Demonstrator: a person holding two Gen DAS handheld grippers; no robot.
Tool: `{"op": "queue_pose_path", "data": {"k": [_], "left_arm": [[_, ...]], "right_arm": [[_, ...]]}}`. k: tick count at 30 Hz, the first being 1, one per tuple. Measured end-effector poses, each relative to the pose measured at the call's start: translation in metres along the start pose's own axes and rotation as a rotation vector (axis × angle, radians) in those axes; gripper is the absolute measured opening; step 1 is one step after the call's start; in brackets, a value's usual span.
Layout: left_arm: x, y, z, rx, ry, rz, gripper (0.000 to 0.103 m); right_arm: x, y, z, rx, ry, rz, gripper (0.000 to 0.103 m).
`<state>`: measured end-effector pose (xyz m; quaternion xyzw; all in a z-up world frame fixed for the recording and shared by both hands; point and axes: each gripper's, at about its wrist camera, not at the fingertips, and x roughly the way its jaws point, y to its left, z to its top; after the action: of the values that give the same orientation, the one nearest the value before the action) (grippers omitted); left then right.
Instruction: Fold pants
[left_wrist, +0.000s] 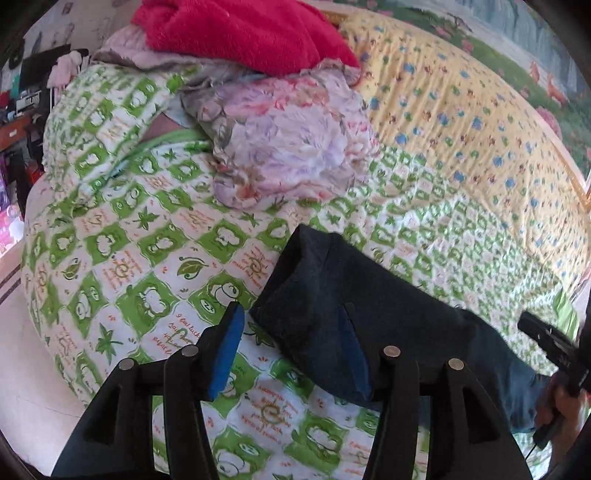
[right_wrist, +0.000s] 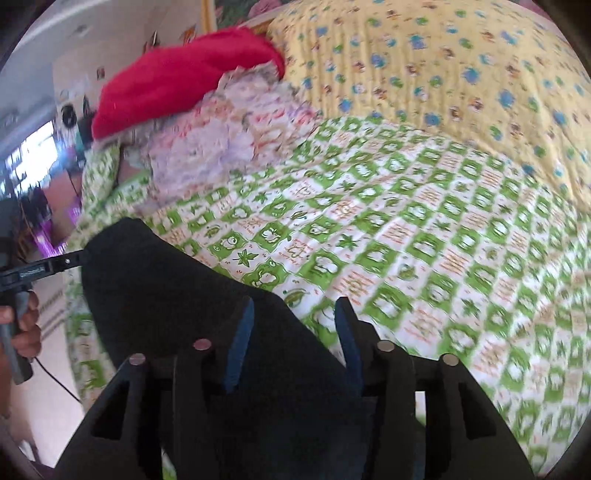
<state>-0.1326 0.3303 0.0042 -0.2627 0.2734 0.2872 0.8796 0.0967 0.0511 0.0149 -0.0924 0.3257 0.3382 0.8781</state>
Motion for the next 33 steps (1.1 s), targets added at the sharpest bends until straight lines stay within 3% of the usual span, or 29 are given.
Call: {"op": "queue_pose_path", "data": {"k": [5, 9, 12, 19, 33], "left_arm": [[-0.016, -0.028, 0.001, 0.046, -0.001, -0.049, 0.062], [-0.009, -0.069, -0.004, 0.110, 0.042, -0.121, 0.063], [-0.003, -0.098, -0.011, 0.160, 0.071, -0.160, 0.069], [0.011, -0.168, -0.040, 0.291, 0.153, -0.256, 0.070], [0.024, -0.296, -0.081, 0.559, 0.245, -0.433, 0.070]], "right_arm": [[-0.050, -0.020, -0.032, 0.124, -0.030, -0.007, 0.053], [-0.082, -0.039, -0.064, 0.222, -0.020, -0.040, 0.053], [-0.103, -0.051, -0.089, 0.282, -0.013, -0.072, 0.054], [-0.153, -0.078, -0.143, 0.426, -0.023, -0.167, 0.058], [-0.210, -0.118, -0.191, 0.657, -0.122, -0.293, 0.058]]}}
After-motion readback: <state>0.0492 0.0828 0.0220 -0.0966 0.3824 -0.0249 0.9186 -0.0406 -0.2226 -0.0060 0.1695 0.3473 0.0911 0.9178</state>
